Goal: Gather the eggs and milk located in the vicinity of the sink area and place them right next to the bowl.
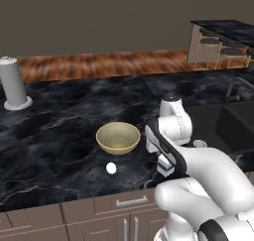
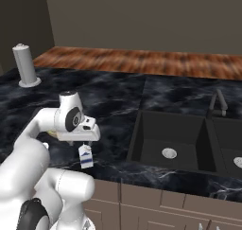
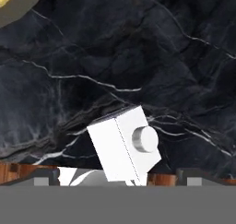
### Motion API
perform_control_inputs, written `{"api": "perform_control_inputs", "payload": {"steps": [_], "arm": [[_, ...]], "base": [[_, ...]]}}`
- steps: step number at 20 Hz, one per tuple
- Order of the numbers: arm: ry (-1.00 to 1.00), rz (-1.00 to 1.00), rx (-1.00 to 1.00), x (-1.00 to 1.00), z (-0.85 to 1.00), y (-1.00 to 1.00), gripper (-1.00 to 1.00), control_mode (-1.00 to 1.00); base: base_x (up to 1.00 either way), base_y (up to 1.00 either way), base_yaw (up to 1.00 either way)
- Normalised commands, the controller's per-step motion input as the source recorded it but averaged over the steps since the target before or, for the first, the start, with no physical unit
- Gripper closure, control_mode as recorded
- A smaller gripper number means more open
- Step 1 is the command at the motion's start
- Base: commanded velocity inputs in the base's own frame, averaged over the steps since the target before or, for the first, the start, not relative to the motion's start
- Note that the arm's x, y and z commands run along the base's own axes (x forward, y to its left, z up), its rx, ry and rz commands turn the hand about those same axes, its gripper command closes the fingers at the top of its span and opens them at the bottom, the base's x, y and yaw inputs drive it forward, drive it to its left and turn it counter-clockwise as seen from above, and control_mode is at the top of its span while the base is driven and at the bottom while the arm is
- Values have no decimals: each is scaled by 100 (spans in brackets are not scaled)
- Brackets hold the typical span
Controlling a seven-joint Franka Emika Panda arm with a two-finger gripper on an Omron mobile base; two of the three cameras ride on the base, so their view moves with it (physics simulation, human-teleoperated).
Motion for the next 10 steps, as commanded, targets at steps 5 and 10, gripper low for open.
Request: {"api": "perform_control_inputs", "payload": {"steps": [5,10], "arm": [[3,0,-1,19,-48,-17,-100,-100],[2,0,0,10,-38,-8,-100,-100]], "base": [[0,0,0],[0,0,0]]}}
